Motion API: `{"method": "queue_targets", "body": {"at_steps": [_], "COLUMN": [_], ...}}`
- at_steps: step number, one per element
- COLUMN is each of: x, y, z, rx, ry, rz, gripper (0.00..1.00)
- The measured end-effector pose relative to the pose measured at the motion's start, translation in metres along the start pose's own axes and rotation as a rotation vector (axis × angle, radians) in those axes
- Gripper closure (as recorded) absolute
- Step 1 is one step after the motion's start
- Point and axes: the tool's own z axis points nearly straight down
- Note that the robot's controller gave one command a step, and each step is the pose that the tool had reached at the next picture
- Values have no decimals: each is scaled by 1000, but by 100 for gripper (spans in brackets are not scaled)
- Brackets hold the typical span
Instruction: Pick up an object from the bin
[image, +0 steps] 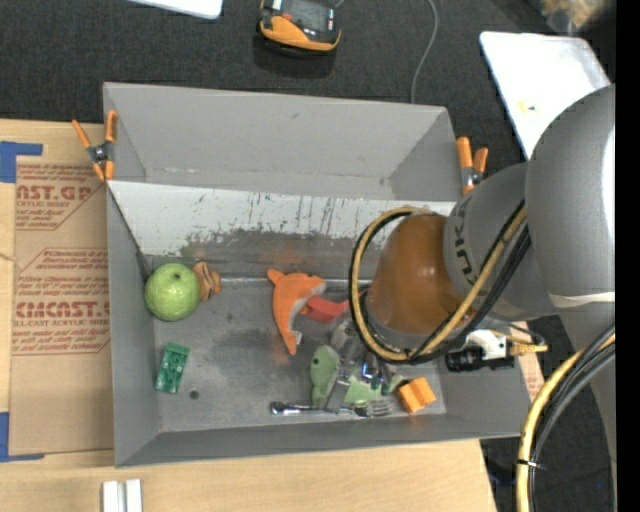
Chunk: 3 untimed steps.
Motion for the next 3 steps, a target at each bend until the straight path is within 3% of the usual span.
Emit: {"method": "queue_targets", "body": {"at_steps": [1,2,3], "x": [11,11,19], "y": [5,5,8], "z": [7,7,-36], "rx": [-4,-3,-3], "ry": [2,2,4], "rz": [100,100,114], "gripper": [100,100,100]}}
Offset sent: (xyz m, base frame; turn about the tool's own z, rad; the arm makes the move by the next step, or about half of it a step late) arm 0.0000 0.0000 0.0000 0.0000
